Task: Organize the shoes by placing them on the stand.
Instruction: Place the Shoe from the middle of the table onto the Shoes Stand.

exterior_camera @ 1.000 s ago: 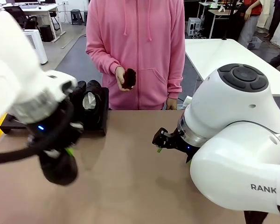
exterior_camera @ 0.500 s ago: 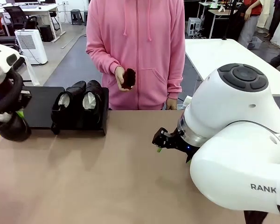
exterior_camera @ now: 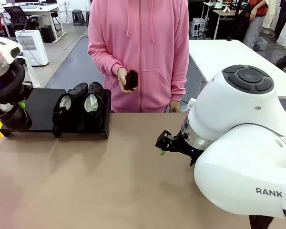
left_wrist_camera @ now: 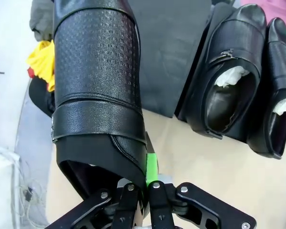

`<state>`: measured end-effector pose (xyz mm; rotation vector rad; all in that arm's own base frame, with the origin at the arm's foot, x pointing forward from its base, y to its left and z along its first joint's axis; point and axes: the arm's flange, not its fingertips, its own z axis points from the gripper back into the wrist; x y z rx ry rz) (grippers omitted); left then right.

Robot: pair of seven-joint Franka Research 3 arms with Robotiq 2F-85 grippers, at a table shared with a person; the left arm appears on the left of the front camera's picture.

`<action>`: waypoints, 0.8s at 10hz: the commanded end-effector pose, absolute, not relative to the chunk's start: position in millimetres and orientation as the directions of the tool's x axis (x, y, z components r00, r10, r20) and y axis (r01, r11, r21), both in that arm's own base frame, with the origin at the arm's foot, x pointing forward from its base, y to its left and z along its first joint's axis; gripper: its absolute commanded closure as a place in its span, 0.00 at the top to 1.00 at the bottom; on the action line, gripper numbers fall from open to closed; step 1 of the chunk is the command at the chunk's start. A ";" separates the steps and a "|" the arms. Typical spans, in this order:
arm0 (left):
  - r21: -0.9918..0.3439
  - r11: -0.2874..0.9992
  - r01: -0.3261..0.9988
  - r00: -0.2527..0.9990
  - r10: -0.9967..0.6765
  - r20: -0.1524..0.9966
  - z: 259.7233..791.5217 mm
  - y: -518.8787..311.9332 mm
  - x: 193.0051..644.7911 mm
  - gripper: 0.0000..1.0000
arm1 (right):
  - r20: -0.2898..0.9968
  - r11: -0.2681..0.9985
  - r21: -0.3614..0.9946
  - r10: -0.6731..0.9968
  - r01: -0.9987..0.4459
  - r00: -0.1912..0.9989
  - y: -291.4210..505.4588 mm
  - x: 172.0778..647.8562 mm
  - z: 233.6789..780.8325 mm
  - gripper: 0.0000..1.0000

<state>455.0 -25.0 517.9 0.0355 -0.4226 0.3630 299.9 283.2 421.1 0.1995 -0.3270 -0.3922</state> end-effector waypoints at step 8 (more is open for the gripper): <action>0.294 0.950 -0.102 0.814 -0.090 0.573 503.2 -22.8 518.6 0.00 | 0.257 0.902 0.272 -0.404 0.335 0.878 284.3 303.1 422.1 1.00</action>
